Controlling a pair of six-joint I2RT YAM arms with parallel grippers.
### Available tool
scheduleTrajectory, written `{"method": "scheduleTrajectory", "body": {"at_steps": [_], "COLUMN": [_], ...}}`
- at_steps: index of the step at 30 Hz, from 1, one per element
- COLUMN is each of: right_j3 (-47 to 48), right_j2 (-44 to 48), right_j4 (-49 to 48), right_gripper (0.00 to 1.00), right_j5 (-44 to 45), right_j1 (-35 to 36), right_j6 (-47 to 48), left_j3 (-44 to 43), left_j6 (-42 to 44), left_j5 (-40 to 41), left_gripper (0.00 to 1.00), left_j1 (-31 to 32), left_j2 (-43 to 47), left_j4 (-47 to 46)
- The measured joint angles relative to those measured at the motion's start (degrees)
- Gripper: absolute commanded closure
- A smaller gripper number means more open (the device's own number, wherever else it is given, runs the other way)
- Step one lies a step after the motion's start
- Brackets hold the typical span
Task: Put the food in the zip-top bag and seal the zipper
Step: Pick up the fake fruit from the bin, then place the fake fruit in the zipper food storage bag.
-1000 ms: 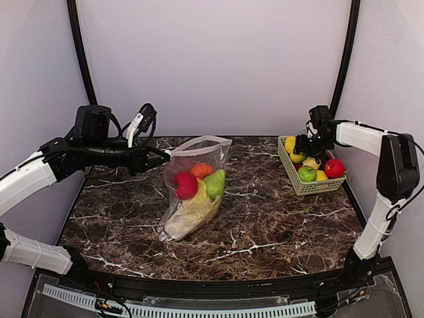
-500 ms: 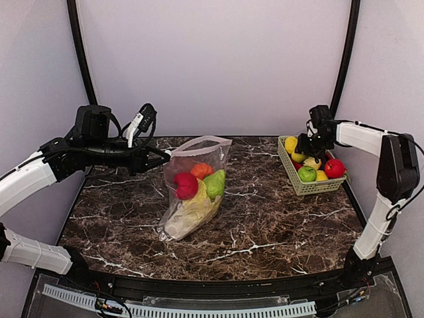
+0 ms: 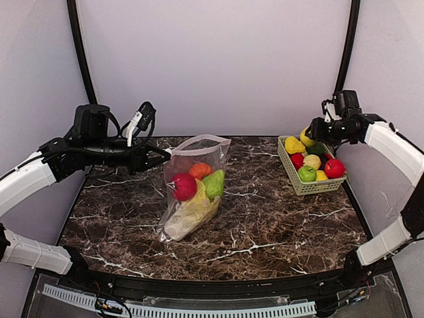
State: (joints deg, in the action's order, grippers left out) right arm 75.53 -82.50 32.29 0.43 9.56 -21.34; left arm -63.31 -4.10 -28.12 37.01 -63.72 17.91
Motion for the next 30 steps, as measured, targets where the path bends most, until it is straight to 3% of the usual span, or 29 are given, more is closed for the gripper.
{"method": "scheduleTrajectory", "body": {"at_steps": [9,19,30], "right_j3": [5.73,15.78,25.33], "right_j2": [3.61,-6.99,-17.64], "right_j4": [-1.53,-5.84,-5.03], "right_gripper": [0.50,0.50,0.51], "right_j5": [-17.97,-32.54,-38.95], "right_j1": [10.56,23.50,28.24], "right_j6": [4.59,8.72,12.55], "left_j3": [1.05,1.20,1.20], "left_j6": [-0.87,-1.18,-1.33], "left_j5": [-0.83,-1.97,-3.13], "left_gripper": [0.99,0.99,0.99], "left_j1": [0.00,0.00,0.02], "left_j2": [0.33,0.81,0.81], "left_j4": [-1.14,-1.46,-1.51]}}
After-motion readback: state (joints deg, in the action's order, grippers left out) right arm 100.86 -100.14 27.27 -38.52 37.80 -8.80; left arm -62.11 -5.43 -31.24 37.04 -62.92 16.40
